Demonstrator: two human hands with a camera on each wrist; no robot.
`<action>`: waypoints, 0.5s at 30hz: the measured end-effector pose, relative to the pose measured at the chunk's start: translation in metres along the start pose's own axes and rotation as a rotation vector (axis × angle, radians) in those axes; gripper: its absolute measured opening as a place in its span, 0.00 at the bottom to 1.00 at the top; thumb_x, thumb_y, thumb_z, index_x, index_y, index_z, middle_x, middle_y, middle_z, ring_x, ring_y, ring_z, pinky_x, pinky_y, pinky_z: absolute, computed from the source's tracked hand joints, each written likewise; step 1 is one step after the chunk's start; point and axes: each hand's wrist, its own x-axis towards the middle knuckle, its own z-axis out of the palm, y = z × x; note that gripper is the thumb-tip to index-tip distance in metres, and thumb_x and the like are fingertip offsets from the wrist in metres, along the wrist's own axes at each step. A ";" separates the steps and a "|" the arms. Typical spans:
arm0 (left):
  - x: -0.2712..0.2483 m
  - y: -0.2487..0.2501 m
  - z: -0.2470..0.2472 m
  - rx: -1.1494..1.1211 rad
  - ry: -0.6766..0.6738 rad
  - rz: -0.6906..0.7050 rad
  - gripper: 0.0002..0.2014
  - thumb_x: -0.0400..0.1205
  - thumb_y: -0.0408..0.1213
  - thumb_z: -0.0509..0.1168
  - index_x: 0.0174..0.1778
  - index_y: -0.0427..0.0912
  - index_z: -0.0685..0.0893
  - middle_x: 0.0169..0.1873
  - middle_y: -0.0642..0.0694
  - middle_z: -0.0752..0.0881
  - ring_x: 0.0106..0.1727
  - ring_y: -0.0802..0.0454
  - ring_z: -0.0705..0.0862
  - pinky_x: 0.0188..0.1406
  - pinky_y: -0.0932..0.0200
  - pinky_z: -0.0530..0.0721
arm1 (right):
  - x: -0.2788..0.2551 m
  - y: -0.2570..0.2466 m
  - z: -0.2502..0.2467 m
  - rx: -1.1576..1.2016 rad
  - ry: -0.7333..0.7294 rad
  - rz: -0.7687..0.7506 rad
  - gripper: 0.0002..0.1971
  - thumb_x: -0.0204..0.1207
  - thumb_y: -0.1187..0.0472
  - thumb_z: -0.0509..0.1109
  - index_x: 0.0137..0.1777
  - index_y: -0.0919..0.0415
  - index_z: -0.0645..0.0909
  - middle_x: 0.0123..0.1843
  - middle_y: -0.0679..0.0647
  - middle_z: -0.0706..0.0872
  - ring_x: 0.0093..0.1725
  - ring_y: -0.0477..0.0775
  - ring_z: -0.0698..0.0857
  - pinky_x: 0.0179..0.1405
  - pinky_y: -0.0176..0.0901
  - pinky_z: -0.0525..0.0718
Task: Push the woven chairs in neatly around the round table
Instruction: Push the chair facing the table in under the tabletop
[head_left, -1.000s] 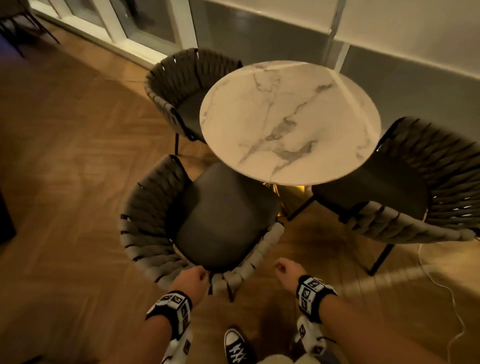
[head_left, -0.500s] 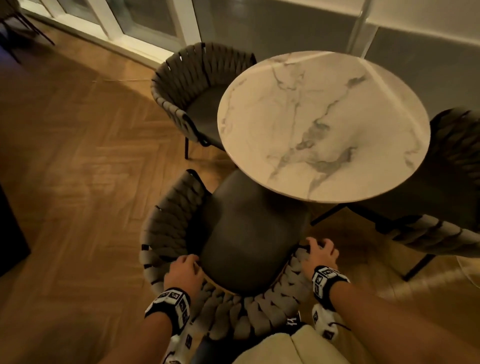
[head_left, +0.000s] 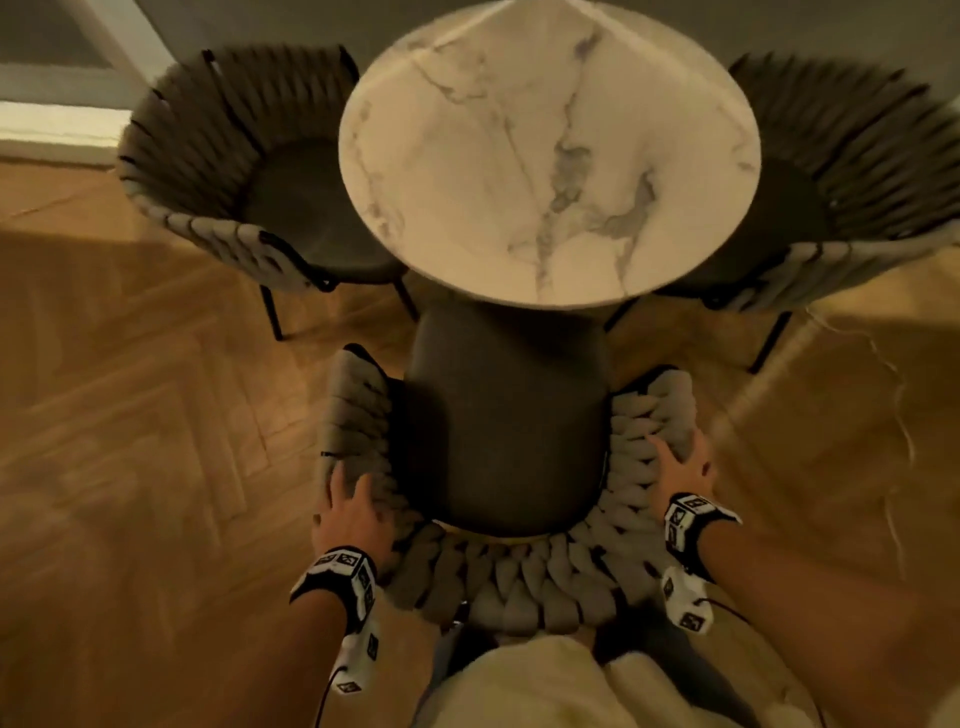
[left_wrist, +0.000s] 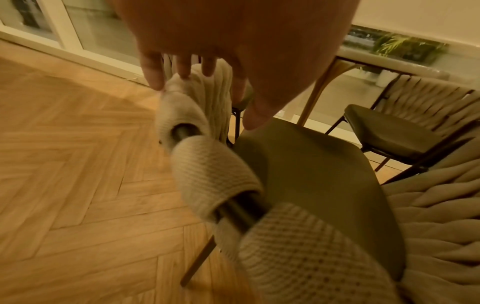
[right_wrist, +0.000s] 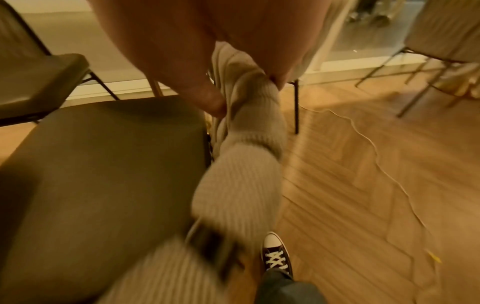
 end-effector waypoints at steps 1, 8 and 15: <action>0.002 -0.009 0.002 -0.007 -0.007 -0.011 0.31 0.81 0.47 0.63 0.80 0.53 0.62 0.86 0.43 0.45 0.84 0.34 0.54 0.75 0.34 0.71 | -0.015 -0.001 0.006 0.042 -0.006 0.041 0.42 0.72 0.67 0.69 0.82 0.38 0.59 0.85 0.64 0.47 0.79 0.80 0.57 0.73 0.69 0.69; -0.009 -0.029 0.009 -0.440 -0.124 -0.082 0.41 0.82 0.38 0.67 0.86 0.57 0.50 0.65 0.30 0.82 0.40 0.41 0.80 0.37 0.53 0.79 | -0.091 0.015 0.075 0.513 -0.029 0.288 0.31 0.82 0.56 0.62 0.80 0.31 0.56 0.84 0.64 0.57 0.70 0.73 0.75 0.59 0.57 0.84; -0.007 -0.038 0.008 -0.539 -0.184 -0.088 0.41 0.84 0.38 0.65 0.84 0.66 0.46 0.41 0.43 0.84 0.33 0.38 0.88 0.26 0.48 0.88 | -0.094 0.022 0.122 0.802 -0.157 0.282 0.30 0.77 0.58 0.68 0.74 0.32 0.64 0.80 0.59 0.69 0.75 0.65 0.74 0.68 0.64 0.82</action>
